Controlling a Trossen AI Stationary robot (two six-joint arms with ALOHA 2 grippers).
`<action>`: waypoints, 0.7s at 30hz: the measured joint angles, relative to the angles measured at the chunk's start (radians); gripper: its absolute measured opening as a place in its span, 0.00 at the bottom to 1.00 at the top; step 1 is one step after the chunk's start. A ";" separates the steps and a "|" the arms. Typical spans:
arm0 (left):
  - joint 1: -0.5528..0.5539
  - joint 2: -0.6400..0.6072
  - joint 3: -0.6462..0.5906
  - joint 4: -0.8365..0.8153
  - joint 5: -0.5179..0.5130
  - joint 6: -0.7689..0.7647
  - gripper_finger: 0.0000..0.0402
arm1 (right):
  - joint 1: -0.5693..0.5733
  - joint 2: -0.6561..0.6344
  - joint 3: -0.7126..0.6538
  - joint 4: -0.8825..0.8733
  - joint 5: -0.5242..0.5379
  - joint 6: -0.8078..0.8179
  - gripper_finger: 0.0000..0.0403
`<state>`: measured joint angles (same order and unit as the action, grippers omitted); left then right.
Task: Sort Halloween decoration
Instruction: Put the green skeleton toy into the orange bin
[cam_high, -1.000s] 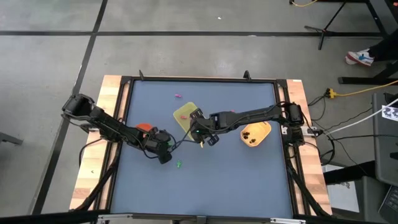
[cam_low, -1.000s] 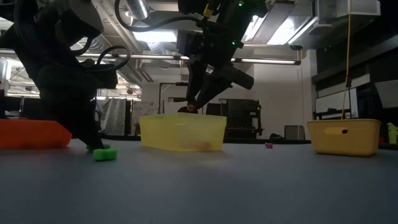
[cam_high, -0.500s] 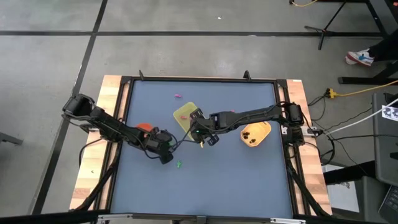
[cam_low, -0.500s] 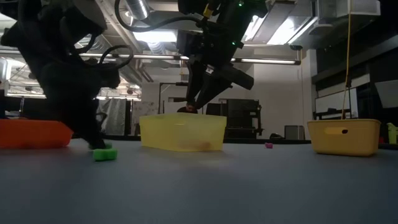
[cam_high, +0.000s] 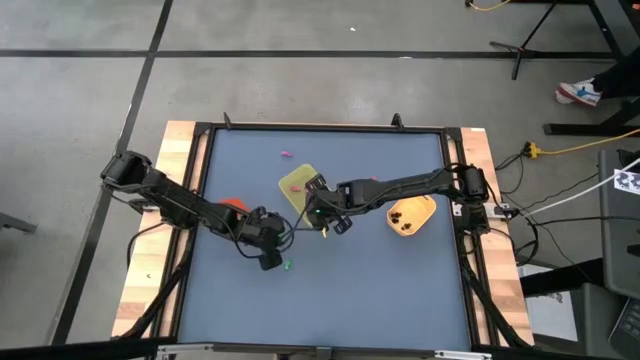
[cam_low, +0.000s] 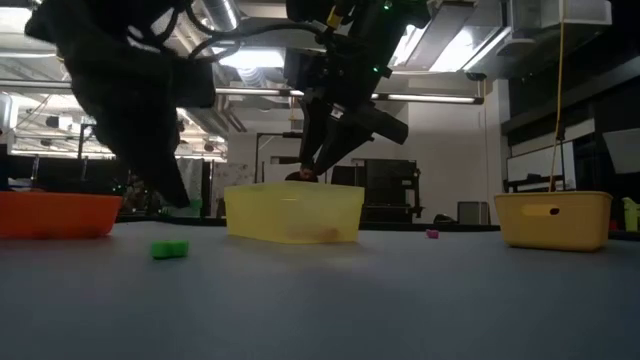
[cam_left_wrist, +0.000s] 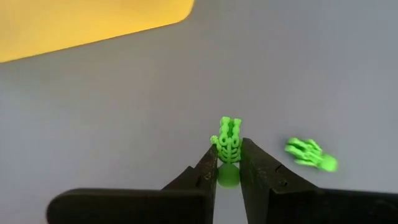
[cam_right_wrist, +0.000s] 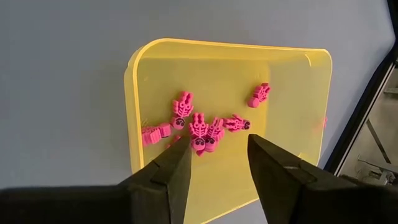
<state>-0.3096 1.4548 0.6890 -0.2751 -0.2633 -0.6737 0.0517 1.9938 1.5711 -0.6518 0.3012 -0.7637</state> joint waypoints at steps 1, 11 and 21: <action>0.000 0.000 0.018 -0.027 0.009 0.003 0.08 | 0.000 0.000 0.000 0.000 0.000 0.000 0.39; -0.034 -0.001 0.216 -0.431 0.043 0.005 0.07 | 0.000 0.000 0.000 0.000 0.000 0.000 0.39; -0.077 -0.002 0.313 -0.871 -0.024 -0.154 0.07 | 0.000 0.000 0.000 -0.001 0.000 0.006 0.39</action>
<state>-0.3867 1.4525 1.0023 -1.1463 -0.2875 -0.8279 0.0517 1.9938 1.5711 -0.6524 0.3016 -0.7573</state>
